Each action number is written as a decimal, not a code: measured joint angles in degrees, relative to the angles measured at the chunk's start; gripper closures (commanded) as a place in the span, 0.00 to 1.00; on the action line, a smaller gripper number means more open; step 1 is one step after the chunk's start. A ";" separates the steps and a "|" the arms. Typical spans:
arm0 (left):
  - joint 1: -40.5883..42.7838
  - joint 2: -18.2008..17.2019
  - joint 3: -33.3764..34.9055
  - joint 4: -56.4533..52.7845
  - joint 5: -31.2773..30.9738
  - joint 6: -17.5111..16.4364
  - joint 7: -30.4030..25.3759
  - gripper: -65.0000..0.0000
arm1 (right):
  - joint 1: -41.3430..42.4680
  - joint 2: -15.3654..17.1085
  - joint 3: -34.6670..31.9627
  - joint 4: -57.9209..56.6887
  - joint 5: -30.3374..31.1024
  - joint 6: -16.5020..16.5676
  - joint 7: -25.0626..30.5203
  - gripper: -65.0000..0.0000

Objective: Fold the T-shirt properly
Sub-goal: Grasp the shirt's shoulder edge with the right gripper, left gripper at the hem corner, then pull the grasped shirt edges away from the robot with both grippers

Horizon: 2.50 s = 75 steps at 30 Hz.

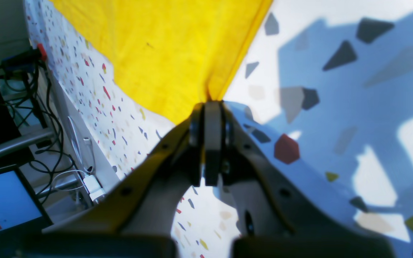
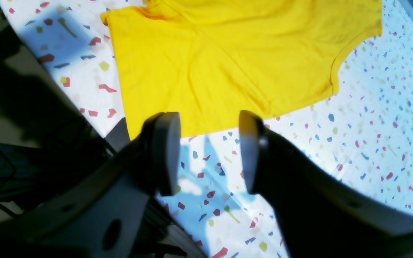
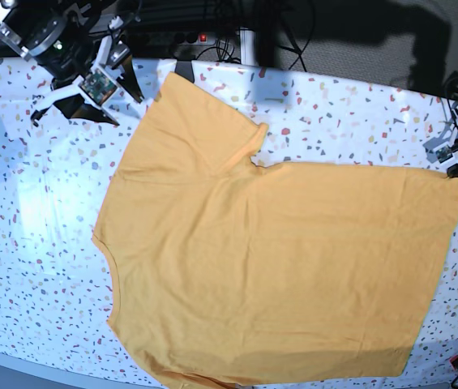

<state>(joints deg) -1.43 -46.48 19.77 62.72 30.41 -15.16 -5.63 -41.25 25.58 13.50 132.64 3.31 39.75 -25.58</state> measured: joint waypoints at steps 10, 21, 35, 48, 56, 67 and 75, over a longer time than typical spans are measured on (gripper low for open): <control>0.02 0.02 0.00 0.02 -0.02 0.02 -0.17 1.00 | 2.60 -1.90 -10.67 -7.13 -13.03 0.04 5.64 0.39; 0.02 0.13 0.00 0.02 -0.02 0.00 -0.22 1.00 | 12.55 -3.82 -25.29 -20.83 -23.08 -1.81 5.68 0.39; 0.02 0.15 0.00 0.02 0.00 0.00 -0.22 1.00 | 16.50 -5.49 -27.69 -25.79 -25.75 -6.51 5.97 0.58; 0.02 0.15 0.00 0.02 0.00 0.00 -0.22 1.00 | 16.50 -5.46 -27.69 -26.49 -25.68 -6.54 4.02 1.00; 0.02 0.13 0.00 0.02 0.00 0.00 -0.22 1.00 | 16.61 -5.46 -27.69 -21.35 -19.65 -8.26 -0.04 1.00; 0.31 0.63 0.02 -0.15 0.02 6.95 -1.68 1.00 | 21.18 -5.60 -27.47 -18.12 -19.30 -12.59 -2.47 1.00; -2.47 0.61 0.11 -0.15 -1.95 7.52 -2.67 1.00 | 32.13 -7.39 -27.41 -23.26 -15.13 -13.03 -3.93 1.00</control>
<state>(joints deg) -3.90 -45.87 19.88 62.57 28.47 -7.64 -8.29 -9.13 18.20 -13.91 109.38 -11.81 26.72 -29.52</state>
